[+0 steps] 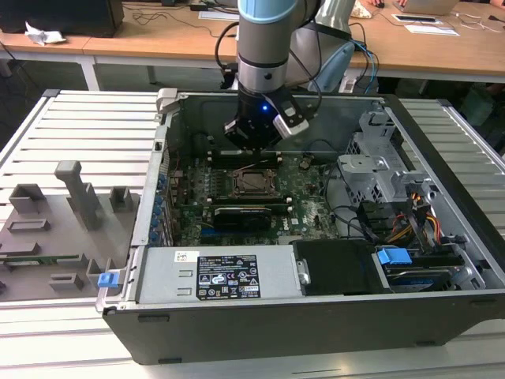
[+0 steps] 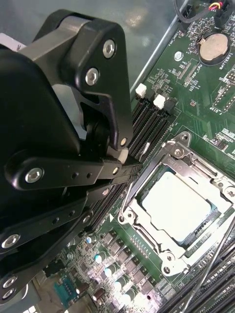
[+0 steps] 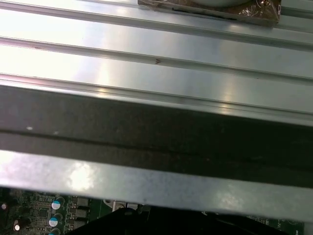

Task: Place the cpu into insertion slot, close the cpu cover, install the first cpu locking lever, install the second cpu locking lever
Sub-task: 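Install the first cpu locking lever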

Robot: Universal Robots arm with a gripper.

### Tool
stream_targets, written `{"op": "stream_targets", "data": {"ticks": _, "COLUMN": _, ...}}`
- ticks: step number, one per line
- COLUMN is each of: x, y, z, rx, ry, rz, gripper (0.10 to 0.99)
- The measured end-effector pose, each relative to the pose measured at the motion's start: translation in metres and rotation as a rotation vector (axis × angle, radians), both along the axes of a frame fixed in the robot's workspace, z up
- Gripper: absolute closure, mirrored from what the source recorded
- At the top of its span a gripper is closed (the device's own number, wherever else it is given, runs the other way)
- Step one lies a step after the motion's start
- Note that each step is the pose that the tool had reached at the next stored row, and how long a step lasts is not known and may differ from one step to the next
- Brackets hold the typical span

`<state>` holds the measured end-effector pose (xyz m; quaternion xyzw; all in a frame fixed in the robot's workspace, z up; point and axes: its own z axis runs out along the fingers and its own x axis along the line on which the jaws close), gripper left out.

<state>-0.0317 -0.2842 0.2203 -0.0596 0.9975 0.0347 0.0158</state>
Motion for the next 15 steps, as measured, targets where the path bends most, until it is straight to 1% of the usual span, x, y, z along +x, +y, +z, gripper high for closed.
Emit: {"op": "stream_targets", "data": {"ticks": 15, "x": 0.0034, "y": 0.0006, "z": -0.0032, "rx": 0.000, "ry": 0.0000, "rz": 0.000, "gripper": 0.980}}
